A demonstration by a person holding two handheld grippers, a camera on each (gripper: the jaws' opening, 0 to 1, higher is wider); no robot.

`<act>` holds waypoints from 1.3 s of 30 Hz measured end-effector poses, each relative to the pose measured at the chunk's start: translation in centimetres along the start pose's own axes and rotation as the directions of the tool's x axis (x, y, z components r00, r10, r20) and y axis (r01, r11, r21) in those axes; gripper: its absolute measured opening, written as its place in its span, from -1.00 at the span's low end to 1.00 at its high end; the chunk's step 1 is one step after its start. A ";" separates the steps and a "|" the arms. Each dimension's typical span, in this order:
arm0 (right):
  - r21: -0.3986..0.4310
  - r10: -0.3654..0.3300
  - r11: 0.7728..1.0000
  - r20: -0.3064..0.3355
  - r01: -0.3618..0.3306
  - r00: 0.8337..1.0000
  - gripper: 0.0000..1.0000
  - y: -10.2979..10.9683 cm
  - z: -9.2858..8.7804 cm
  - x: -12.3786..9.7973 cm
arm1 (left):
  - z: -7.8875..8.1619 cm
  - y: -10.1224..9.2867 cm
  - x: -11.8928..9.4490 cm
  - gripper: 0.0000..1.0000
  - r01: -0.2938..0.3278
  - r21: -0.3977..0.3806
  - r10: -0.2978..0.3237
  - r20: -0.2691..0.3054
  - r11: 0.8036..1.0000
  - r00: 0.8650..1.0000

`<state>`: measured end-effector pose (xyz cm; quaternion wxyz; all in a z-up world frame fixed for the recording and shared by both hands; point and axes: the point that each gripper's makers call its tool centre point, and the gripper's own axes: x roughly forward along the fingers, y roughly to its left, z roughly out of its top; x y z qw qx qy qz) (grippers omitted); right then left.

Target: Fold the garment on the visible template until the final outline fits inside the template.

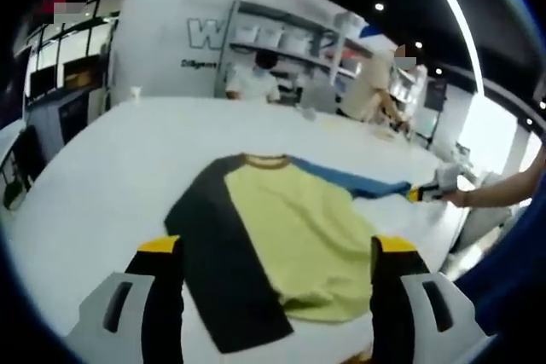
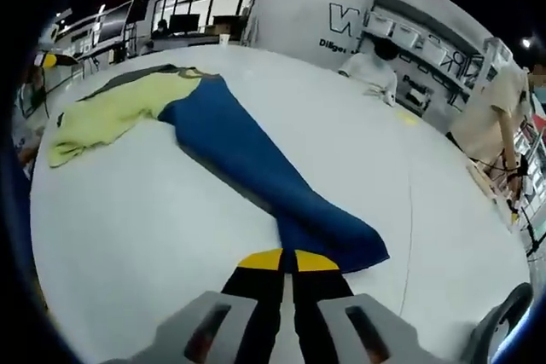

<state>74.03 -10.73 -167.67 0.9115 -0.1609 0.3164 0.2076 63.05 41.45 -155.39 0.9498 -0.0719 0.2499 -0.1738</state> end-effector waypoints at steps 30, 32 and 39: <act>0.050 0.441 0.897 -0.030 -0.439 0.897 -0.95 10.3 -0.5 -9.0 | -0.8 2.0 -0.6 0.70 0.055 0.008 -0.055 -0.010 0.998 0.998; 0.109 0.373 0.920 0.045 -0.375 0.927 -0.84 8.6 0.3 -9.3 | -0.8 2.3 -0.8 0.70 0.053 0.007 -0.053 -0.010 0.999 0.999; 0.168 0.133 0.977 -0.006 -0.130 0.991 -0.78 3.6 -2.4 -8.0 | -1.2 3.3 -1.7 0.70 0.037 -0.006 -0.037 -0.007 0.999 0.999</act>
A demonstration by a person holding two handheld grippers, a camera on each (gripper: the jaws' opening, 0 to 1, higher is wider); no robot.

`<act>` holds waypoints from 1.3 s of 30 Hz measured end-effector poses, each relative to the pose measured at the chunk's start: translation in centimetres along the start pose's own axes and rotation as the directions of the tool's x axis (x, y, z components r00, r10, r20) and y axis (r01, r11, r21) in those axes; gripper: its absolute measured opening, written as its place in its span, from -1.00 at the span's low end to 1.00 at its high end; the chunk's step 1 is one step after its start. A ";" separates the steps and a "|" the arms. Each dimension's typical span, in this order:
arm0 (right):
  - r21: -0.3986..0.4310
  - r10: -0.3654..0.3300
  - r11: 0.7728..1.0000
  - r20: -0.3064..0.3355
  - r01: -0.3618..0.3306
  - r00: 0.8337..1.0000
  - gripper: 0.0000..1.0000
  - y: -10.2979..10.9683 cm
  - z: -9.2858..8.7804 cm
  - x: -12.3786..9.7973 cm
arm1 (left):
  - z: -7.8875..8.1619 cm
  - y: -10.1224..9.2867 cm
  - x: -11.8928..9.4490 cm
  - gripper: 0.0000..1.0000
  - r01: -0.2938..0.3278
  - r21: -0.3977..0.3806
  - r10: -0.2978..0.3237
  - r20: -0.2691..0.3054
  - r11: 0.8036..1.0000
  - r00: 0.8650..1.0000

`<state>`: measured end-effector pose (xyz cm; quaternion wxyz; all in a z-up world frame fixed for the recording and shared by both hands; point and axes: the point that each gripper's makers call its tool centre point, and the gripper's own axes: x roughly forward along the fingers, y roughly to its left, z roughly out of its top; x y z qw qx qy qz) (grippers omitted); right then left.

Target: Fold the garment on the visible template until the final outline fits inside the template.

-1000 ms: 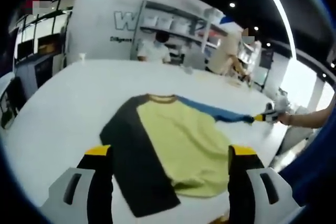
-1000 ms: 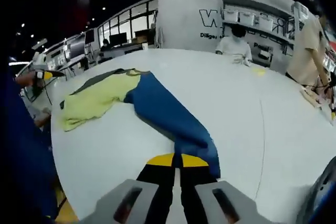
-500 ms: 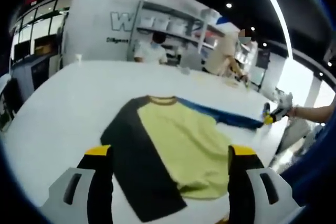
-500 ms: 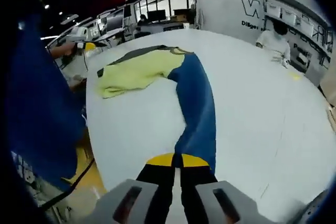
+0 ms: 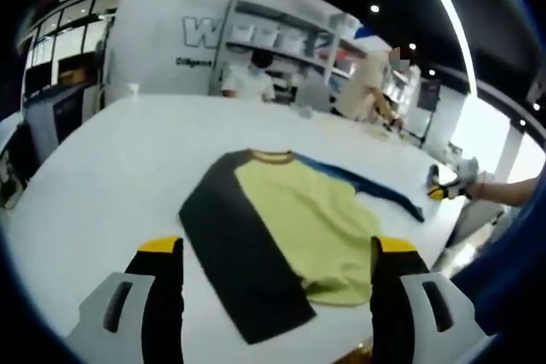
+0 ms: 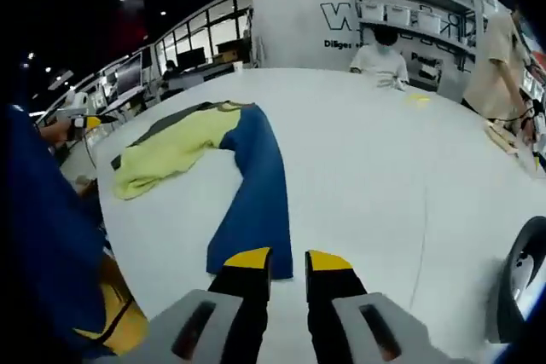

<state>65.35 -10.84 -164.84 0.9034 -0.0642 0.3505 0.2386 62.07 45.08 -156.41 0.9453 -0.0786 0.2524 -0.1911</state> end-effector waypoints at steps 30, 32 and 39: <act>-0.058 -0.164 0.985 0.005 0.164 0.986 -1.00 -7.2 2.9 3.3 | -0.3 -1.6 0.0 0.70 -0.009 -0.002 0.009 -0.009 1.000 1.000; -0.061 -0.183 0.981 0.010 0.184 0.983 -1.00 -8.3 4.3 3.2 | -0.3 -1.7 0.0 0.70 -0.021 -0.003 0.021 -0.004 1.000 1.000; -0.081 -0.199 0.977 0.002 0.198 0.980 -1.00 -12.1 5.8 5.3 | -0.6 -2.4 0.2 0.70 -0.062 -0.026 0.062 0.001 0.998 0.998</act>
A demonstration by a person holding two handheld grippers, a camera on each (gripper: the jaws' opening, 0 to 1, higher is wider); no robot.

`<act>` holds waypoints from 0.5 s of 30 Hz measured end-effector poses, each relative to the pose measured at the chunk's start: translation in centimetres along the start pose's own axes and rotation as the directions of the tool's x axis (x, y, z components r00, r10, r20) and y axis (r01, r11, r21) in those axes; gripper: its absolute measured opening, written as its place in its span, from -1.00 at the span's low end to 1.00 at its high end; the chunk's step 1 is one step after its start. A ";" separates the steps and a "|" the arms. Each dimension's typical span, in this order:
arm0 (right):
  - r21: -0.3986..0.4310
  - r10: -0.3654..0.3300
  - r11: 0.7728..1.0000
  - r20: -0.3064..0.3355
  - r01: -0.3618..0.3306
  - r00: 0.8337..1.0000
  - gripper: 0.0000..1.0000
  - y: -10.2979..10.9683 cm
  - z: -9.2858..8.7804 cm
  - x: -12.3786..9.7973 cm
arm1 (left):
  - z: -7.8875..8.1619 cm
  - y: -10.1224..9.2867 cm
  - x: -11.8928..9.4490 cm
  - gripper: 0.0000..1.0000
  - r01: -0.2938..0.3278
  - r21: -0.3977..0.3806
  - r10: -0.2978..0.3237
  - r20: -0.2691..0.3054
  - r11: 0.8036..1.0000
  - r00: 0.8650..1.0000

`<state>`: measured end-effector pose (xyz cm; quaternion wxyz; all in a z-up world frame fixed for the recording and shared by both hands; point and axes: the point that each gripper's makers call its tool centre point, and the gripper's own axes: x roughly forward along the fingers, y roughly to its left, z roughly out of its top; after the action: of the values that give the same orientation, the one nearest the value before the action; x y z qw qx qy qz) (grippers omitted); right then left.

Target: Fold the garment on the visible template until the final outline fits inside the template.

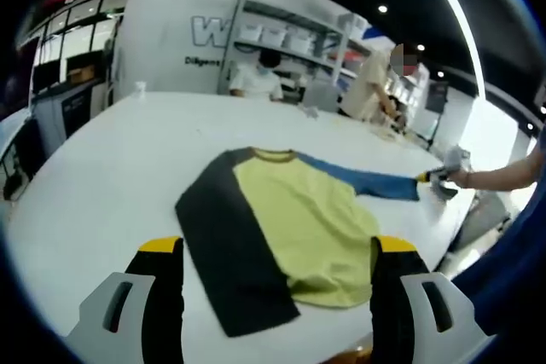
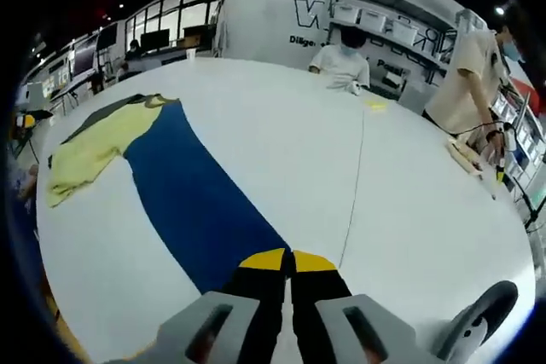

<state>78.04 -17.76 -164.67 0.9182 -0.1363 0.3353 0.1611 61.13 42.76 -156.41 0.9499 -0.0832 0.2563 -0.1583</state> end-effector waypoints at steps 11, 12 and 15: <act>0.039 0.009 0.999 -0.036 -0.007 0.999 -1.00 -0.1 -1.6 1.5 | -1.3 -0.1 -0.1 0.70 -0.027 -0.002 0.027 -0.033 1.000 0.999; 0.058 -0.005 0.998 -0.022 0.007 1.000 -1.00 -0.2 -1.6 1.1 | -1.7 0.1 -0.1 0.69 -0.030 -0.001 0.030 -0.042 1.000 0.999; 0.102 -0.033 0.994 -0.008 0.033 0.999 -1.00 -0.4 -2.0 -0.5 | -2.1 0.4 0.0 0.69 -0.021 0.005 0.022 -0.056 1.000 0.998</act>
<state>76.66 -18.91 -165.73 0.9255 -0.0953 0.3434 0.1281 60.13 42.94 -158.27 0.9442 -0.0737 0.2835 -0.1509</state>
